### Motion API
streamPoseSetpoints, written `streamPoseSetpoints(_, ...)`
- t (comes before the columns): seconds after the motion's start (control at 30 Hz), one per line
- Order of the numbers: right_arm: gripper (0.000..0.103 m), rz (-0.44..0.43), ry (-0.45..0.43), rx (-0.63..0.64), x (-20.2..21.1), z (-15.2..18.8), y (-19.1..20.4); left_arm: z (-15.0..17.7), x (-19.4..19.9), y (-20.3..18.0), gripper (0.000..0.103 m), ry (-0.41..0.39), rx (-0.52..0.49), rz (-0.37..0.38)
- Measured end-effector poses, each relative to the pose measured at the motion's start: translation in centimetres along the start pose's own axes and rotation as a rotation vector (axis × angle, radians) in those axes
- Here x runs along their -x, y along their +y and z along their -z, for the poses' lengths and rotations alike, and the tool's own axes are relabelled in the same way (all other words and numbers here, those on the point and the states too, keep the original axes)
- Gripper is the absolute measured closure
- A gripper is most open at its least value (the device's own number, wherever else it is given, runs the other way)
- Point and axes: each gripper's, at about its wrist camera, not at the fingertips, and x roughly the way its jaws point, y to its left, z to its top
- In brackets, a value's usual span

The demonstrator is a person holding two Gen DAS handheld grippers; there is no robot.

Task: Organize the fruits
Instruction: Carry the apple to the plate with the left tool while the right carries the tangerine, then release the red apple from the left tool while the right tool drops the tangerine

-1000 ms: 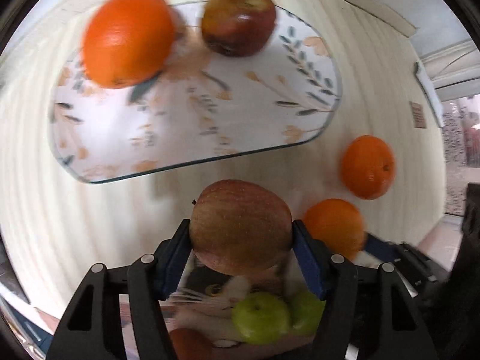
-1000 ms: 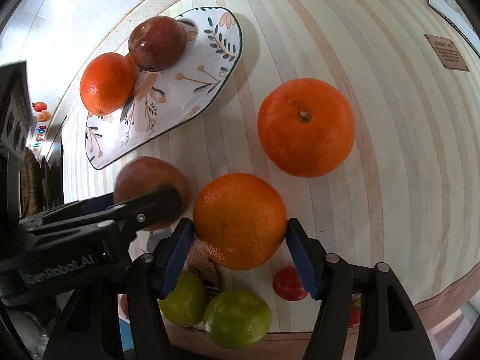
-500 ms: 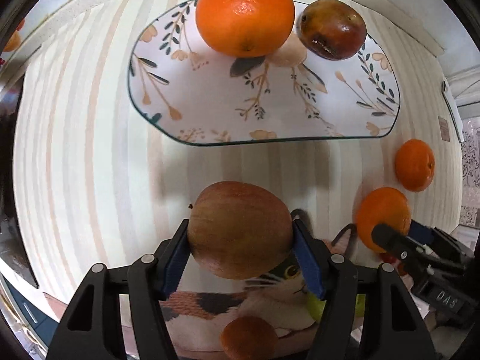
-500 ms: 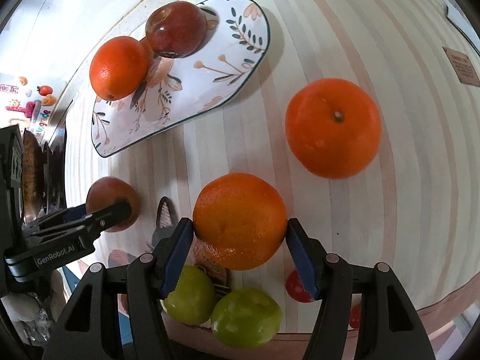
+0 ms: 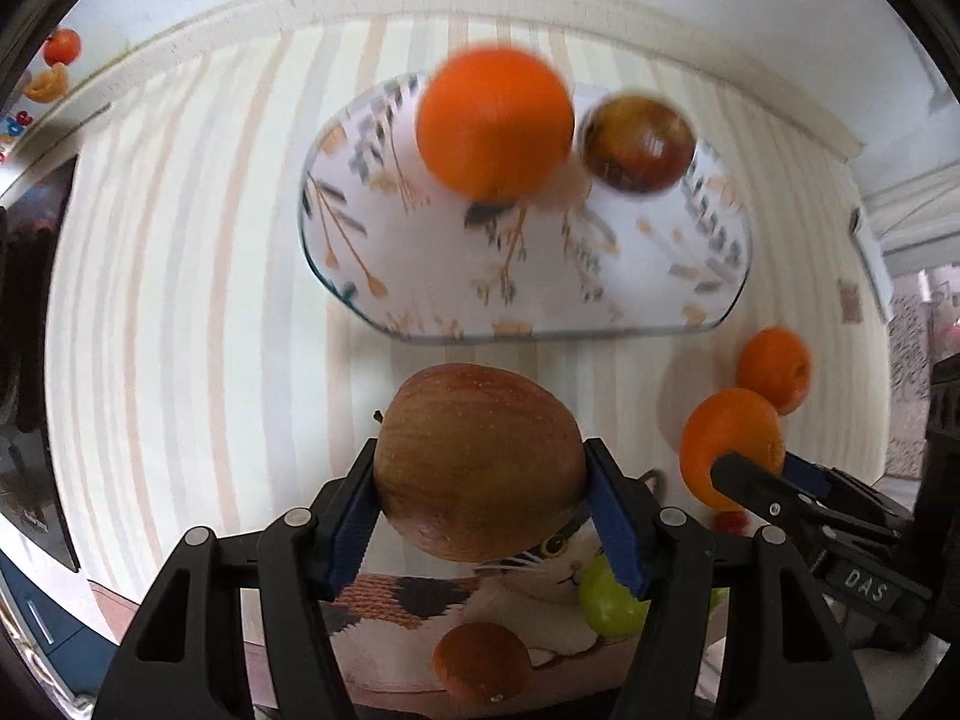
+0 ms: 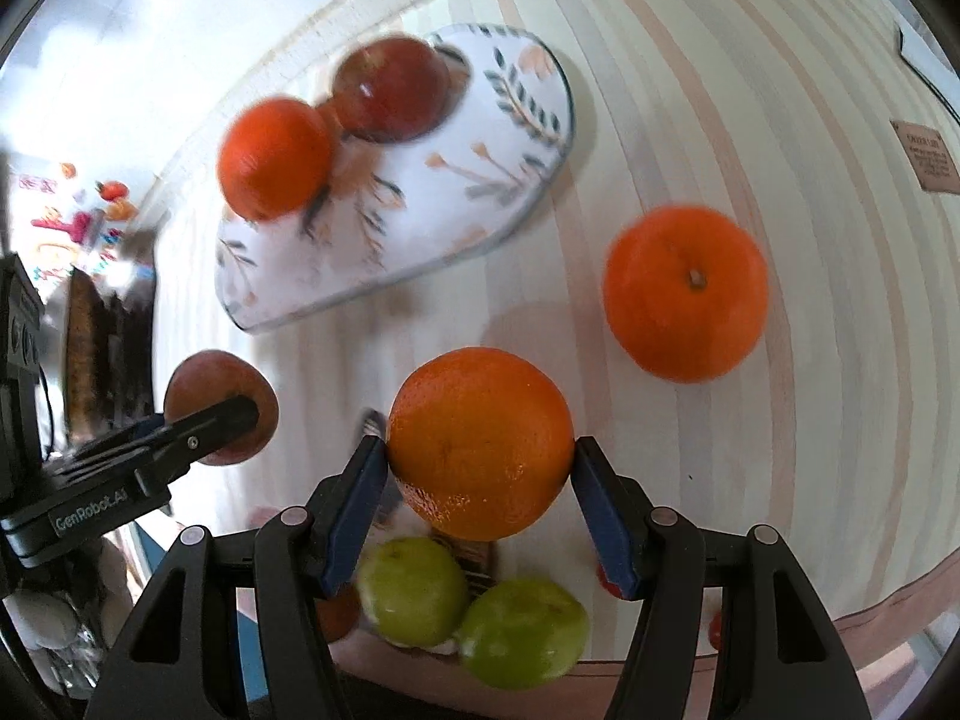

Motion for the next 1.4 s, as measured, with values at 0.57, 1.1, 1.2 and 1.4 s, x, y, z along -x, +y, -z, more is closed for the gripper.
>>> streamPoseSetpoints(0.57, 0.037, 0.134, -0.108, 0.055, 0.1, -14.8, 1.3, -10.3, -1.7, 5.6, 0.041, -0.002, 0.105, -0.085)
streamPoseSetpoints(1.1, 0.032, 0.140, -0.073, 0.042, -2.1, -15.9, 1.2, -11.1, -3.4, 5.0, 0.039, 0.021, 0.111, -0.111)
streamPoseSetpoints(1.2, 0.026, 0.129, -0.072, 0.032, -2.2, -15.7, 1.1, -11.0, -3.7, 5.2, 0.037, 0.029, 0.135, -0.103)
streamPoseSetpoints(1.4, 0.026, 0.118, -0.080, 0.025, -1.8, -15.3, 1.2, -10.7, -4.2, 5.5, 0.036, 0.054, 0.156, -0.088)
